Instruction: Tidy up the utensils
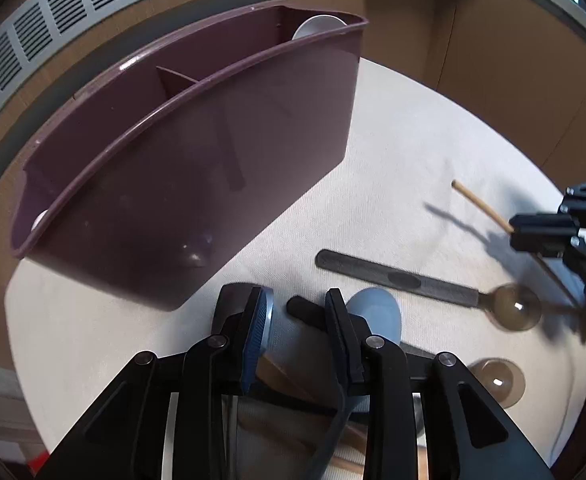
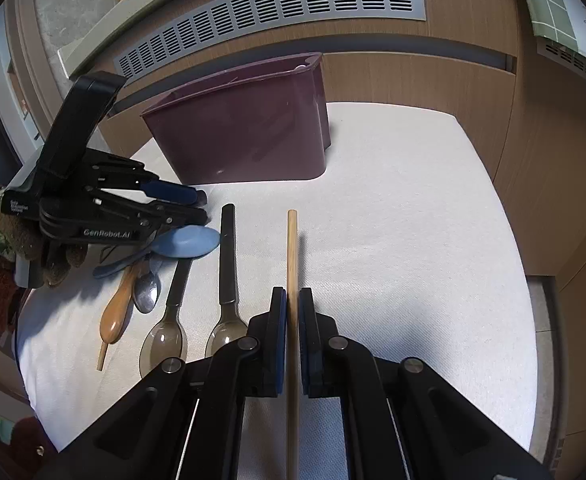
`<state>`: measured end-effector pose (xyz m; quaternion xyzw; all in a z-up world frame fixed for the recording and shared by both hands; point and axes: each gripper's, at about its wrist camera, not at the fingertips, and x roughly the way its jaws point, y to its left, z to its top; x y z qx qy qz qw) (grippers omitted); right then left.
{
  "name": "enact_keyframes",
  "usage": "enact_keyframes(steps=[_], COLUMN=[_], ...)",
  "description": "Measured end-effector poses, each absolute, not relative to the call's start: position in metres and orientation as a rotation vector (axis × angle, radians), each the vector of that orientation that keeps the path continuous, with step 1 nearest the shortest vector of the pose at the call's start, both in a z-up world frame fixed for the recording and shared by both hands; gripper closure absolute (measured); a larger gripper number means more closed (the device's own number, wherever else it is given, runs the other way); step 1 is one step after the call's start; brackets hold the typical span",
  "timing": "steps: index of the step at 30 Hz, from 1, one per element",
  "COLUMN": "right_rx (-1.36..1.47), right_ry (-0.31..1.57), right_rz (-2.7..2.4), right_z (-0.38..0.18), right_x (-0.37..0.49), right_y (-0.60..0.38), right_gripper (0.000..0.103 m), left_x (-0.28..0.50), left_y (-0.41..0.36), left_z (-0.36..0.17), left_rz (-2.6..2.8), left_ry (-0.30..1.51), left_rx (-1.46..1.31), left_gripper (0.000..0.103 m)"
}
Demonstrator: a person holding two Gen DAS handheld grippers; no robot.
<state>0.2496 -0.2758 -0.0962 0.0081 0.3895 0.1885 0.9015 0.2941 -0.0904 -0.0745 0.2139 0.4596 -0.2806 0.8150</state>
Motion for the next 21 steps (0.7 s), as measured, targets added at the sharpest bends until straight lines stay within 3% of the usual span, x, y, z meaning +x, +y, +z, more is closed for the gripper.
enact_keyframes(steps=[8, 21], right_rx=[0.031, 0.028], right_ry=[0.813, 0.82], right_rz=[0.375, 0.369], right_z=[-0.103, -0.103], right_x=[0.251, 0.253], right_y=[-0.282, -0.277], right_gripper=[0.098, 0.098], left_x=[0.278, 0.321], left_y=[-0.056, -0.053], left_z=[-0.077, -0.08], left_rz=[-0.46, -0.532], left_ry=[0.923, 1.024], left_rx=[0.43, 0.303], left_gripper=[0.07, 0.065])
